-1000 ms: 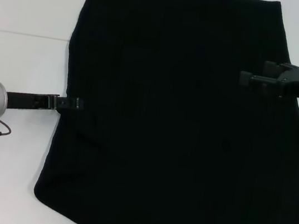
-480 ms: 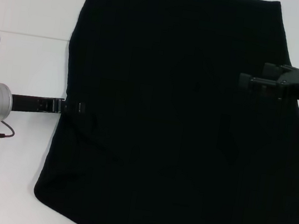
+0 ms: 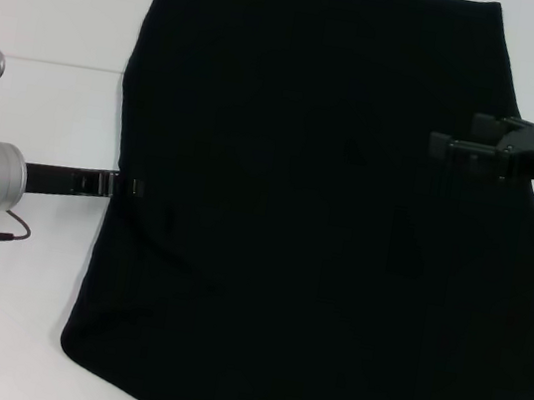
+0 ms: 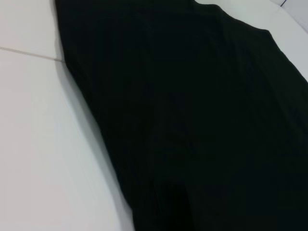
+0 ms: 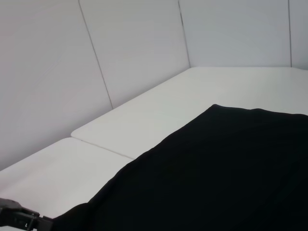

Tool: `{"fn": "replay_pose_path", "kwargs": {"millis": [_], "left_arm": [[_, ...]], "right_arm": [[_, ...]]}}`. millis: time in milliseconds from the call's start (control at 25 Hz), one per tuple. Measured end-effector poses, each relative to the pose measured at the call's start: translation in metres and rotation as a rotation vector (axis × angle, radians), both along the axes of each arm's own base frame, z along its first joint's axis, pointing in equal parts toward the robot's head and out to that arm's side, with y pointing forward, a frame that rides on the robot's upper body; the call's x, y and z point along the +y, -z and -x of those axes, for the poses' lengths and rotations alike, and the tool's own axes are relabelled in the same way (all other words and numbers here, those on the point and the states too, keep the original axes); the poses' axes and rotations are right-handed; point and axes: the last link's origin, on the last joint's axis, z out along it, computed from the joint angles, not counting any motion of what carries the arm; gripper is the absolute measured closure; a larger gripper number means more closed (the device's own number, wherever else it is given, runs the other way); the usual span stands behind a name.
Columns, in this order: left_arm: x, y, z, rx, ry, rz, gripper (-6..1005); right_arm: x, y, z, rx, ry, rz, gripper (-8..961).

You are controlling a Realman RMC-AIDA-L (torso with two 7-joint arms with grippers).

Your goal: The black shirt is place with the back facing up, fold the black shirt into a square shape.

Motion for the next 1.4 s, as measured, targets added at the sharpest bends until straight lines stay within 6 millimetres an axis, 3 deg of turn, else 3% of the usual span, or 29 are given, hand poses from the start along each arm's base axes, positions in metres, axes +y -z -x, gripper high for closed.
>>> {"fn": "replay_pose_path", "kwargs": {"millis": [80,320,600,840,1280,1400], "left_arm": [[0.001,-0.001,-0.002,-0.001,0.005,0.0,485],[0.009,0.001,-0.015,-0.016,0.031,0.007,755],[0.025,0.018,-0.052,-0.051,0.097,0.053,968],[0.035,0.028,-0.07,-0.061,0.102,0.048,937],[0.039,0.031,-0.076,-0.13,0.072,-0.016,880],[0.037,0.032,-0.079,-0.164,0.08,-0.005,766]], "right_arm": [[0.0,0.0,0.0,-0.003,-0.004,-0.001,11],[0.0,0.0,0.0,-0.004,-0.006,-0.001,12],[0.0,0.001,0.0,-0.009,-0.013,-0.002,12],[-0.001,0.001,-0.001,-0.008,-0.011,-0.001,12],[-0.003,0.001,-0.004,-0.007,-0.005,0.003,11],[-0.002,-0.001,-0.005,-0.006,0.003,0.0,11]]}}
